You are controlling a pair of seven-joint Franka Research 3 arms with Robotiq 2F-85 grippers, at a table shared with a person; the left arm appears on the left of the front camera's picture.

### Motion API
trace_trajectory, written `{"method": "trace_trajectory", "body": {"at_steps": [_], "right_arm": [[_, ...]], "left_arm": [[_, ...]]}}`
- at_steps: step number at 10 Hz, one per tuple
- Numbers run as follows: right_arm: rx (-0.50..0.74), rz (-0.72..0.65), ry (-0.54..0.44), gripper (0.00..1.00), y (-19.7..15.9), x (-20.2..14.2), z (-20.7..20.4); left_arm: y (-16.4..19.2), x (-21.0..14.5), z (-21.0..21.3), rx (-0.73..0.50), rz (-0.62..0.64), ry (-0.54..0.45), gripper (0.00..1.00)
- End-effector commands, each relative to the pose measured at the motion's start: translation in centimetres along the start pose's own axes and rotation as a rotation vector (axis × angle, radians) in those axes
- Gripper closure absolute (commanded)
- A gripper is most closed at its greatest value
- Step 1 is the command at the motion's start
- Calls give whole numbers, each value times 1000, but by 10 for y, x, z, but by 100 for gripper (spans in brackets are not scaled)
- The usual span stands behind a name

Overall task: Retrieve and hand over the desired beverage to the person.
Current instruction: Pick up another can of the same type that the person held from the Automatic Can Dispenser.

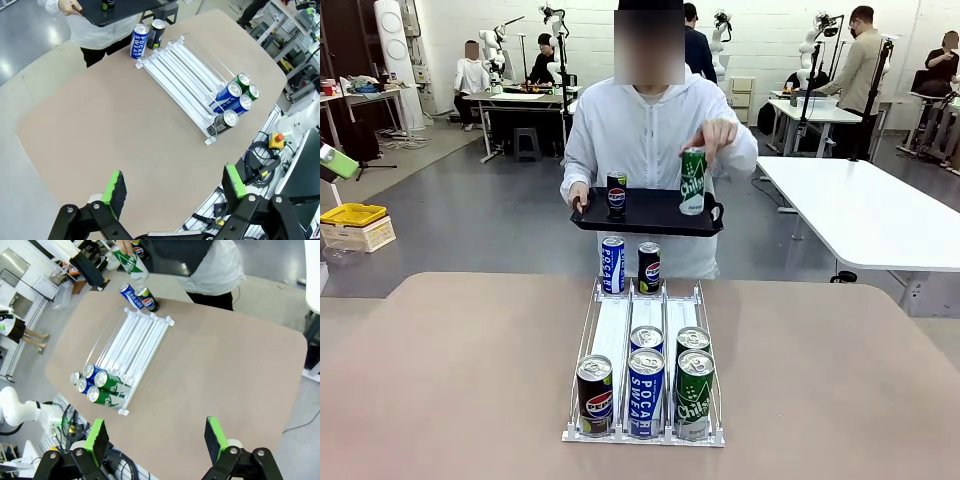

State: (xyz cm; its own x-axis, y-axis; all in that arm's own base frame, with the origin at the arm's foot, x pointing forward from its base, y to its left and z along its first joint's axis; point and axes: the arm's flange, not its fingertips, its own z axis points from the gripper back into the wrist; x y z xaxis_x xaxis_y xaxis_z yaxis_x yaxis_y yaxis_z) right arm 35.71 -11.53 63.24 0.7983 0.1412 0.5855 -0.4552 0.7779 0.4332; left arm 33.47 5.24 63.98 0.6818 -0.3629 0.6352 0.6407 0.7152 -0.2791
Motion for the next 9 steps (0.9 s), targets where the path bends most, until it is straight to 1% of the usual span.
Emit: {"method": "trace_trajectory", "body": {"at_steps": [1, 9], "right_arm": [[32, 11, -16, 0, -1, 2, 0], [32, 11, -16, 0, -1, 2, 0]], "left_arm": [[1, 1, 0, -4, -9, -12, 0], [1, 1, 0, -4, -9, -12, 0]]}}
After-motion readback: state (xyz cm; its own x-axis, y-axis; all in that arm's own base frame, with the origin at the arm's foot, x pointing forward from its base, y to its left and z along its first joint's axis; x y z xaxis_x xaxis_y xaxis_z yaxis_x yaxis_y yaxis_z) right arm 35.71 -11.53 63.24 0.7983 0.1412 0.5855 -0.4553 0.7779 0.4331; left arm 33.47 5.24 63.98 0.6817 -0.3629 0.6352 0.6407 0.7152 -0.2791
